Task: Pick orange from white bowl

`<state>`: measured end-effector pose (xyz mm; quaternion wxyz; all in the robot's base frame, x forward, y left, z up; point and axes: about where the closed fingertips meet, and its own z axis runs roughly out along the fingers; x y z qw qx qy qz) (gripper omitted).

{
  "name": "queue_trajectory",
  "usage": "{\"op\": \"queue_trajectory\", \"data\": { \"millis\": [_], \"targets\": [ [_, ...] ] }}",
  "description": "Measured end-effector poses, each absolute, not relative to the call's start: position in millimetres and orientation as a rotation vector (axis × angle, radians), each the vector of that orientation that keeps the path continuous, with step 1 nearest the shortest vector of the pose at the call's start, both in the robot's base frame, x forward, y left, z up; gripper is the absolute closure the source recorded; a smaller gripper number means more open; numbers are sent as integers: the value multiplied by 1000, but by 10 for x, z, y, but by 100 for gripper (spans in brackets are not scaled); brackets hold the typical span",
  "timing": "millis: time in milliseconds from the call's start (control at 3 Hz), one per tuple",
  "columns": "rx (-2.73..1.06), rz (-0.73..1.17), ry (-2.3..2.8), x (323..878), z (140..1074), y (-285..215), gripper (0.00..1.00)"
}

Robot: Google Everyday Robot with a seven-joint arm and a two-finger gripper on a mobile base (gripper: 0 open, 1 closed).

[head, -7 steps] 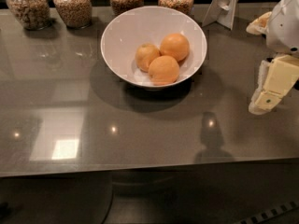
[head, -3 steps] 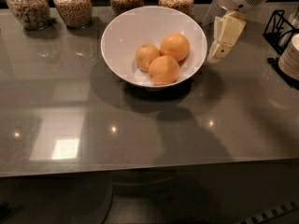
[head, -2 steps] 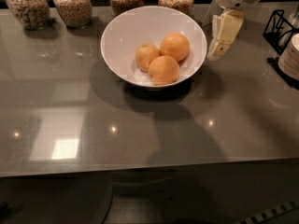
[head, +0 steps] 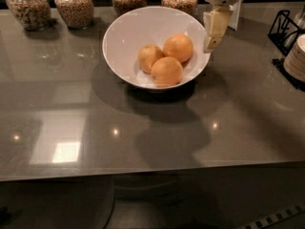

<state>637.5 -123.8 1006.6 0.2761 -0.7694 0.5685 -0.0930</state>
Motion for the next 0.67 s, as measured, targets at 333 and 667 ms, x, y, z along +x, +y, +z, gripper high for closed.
{"op": "queue_trajectory", "data": {
  "millis": [333,667],
  "targets": [
    [-2098,-202,1517,6531,9880,-1191,15],
    [-2114,-137,1537,6635,9652,-1198,31]
  ]
}}
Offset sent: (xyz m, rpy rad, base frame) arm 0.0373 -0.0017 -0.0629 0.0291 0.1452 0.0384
